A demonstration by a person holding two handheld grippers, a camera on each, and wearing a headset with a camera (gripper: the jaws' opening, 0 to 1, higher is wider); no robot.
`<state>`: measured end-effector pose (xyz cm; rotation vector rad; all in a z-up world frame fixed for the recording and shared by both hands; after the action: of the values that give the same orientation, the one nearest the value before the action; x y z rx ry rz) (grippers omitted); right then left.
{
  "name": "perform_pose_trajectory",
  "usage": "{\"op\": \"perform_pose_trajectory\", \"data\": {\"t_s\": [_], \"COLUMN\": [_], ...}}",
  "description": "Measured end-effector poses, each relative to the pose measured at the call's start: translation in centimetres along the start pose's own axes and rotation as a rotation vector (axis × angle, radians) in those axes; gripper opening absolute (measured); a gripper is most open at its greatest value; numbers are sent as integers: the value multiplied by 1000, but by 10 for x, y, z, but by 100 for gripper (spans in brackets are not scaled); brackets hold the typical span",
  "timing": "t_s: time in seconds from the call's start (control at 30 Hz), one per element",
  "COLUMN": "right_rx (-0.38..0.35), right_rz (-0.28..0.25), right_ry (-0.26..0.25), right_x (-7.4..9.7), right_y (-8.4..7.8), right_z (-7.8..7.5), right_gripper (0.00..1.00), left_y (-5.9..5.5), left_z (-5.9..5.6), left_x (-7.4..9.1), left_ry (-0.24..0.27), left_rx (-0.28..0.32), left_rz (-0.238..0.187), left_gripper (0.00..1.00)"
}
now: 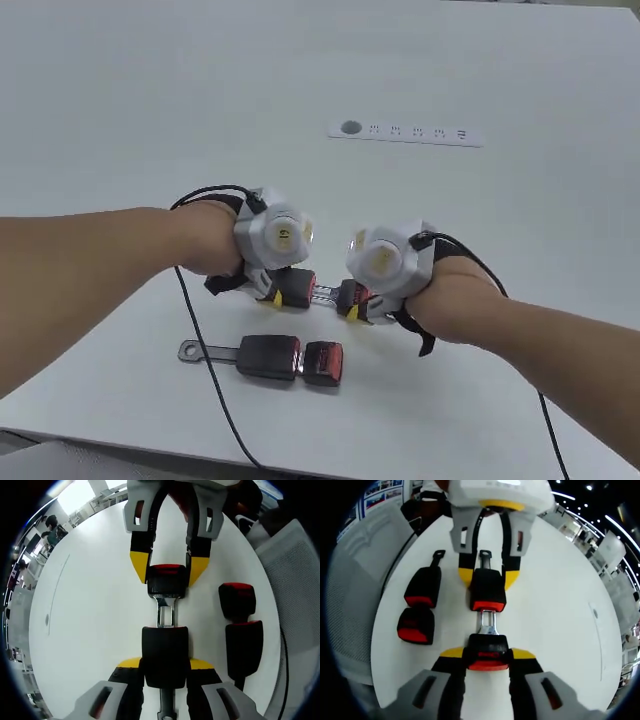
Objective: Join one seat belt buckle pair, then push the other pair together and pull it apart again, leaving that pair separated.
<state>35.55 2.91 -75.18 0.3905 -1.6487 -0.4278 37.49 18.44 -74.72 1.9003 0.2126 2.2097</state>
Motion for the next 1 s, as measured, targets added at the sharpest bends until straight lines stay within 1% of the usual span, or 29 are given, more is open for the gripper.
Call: {"op": "perform_pose_trajectory", "data": {"t_s": [0.33,0.4,0.47,0.6,0.83,0.93,1.0], "right_rx": [2,-5,-4,3,8,-3,-7], "right_rz": [-31,-29,-34,-46,-47,-68,-59], "right_ry": [12,16,24,23,40,42,36], "right_x": [-5,-5,-5,-5,-9,-15,-18], "right_y": [11,12,11,11,14,22,27], "right_z": [1,0,-1,-1,-6,-7,-7], "right_gripper": [31,31,31,30,29,29,29], "left_y": [-1,-1,-2,-4,-2,-3,-4], "left_z": [0,0,0,-1,1,1,1], "left_x": [0,0,0,0,-1,0,-1], "left_ry": [-2,-2,-2,-4,-16,-16,-17], "left_rx": [3,-2,-8,-12,-15,-10,2], "left_rz": [-4,-6,-17,-37,-29,-35,-32], "left_gripper": [33,33,32,32,32,32,32]}}
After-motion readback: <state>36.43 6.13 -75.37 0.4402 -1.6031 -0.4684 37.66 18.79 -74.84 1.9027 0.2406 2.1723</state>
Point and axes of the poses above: the centre of the closed fingertips' face, and the gripper's own axes: x roughly backward along the fingers, z roughly to its left, y roughly out of its top, the point moved 10 cm from there along x, roughly backward along the fingers, and after that the axes turned 4 degrees about y, right-handed, at the moved point
